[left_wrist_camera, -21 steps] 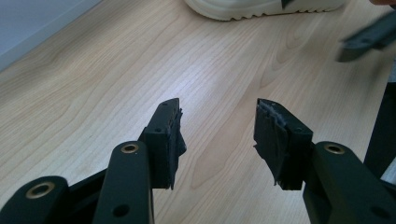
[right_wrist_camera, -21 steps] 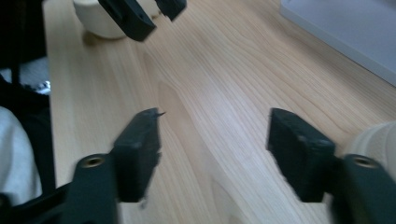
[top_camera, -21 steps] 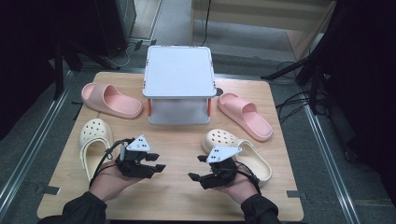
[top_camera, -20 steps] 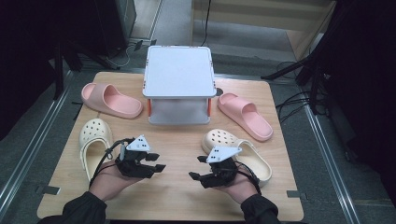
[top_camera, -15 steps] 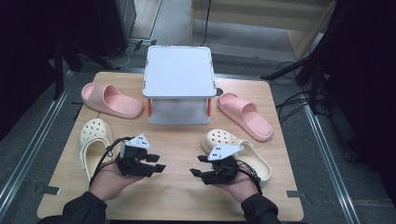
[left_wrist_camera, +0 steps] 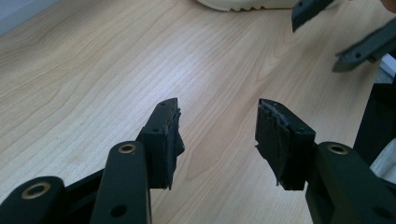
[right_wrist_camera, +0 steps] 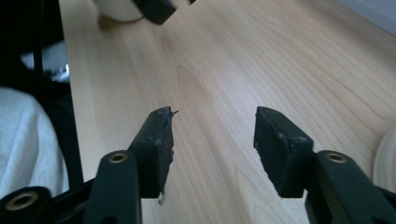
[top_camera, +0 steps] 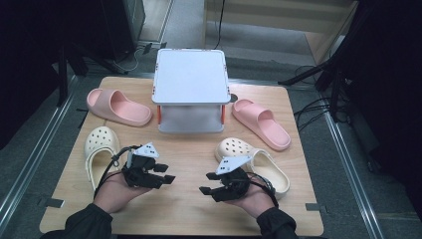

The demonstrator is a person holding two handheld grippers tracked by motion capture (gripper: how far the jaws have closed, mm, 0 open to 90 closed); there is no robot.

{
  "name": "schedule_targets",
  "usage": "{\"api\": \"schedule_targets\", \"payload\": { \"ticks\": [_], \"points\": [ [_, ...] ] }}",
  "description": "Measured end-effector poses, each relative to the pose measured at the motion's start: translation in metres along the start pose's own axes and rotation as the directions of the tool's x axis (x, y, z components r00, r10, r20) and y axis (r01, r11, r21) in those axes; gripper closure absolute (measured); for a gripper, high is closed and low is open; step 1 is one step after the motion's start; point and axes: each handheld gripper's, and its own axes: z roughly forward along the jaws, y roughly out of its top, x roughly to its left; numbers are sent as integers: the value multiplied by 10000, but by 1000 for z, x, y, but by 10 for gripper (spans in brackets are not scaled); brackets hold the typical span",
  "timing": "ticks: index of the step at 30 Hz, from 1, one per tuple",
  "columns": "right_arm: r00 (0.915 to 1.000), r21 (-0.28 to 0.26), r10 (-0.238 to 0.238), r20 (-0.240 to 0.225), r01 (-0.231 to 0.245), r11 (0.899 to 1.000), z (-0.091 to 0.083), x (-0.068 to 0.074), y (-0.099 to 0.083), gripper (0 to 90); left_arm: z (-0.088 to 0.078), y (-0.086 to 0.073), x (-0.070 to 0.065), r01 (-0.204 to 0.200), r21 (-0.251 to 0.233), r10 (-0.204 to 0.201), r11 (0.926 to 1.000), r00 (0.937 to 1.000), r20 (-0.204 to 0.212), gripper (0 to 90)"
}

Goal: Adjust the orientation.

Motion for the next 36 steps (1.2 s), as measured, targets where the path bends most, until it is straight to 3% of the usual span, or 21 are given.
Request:
{"api": "schedule_targets", "payload": {
  "ticks": [1,4,12,16,19,24,30,31,33,36],
  "points": [
    [9996,117,-297,-5,297,9995,0,1,2,434,0,0,0,-6,-52,6,10000,10000,-32,482],
    [9986,185,-519,122,516,9985,0,4,6,428,0,-1,-1,-78,-82,78,9999,10000,-43,482],
    [9995,73,-40,322,38,10000,-2,-2,7,431,1,-1,0,-17,30,17,10000,10000,4,456],
    [9997,70,171,200,-172,9998,-2,-5,8,445,0,-1,1,-42,80,42,10000,10000,-49,450],
    [9998,-160,132,179,-129,9998,-3,-5,11,454,-5,-3,1,160,-31,-161,9999,9997,-166,450],
    [9999,-83,67,86,-67,9999,1,-7,15,457,-16,-10,6,546,-163,-553,9984,9972,-503,452],
    [9999,68,-100,-98,100,9999,8,-7,20,457,-30,-21,10,980,-371,-1013,9945,9896,-1023,455],
    [9998,91,-149,-134,150,9998,10,-7,22,457,-37,-25,12,1163,-442,-1209,9922,9849,-1241,456],
    [9995,88,-178,-248,181,9998,11,-7,24,461,-40,-28,13,1243,-491,-1298,9910,9825,-1334,457],
    [9988,19,-234,-425,235,9997,14,-8,27,460,-49,-37,18,1625,-534,-1693,9853,9705,-1714,458]
  ]
}}
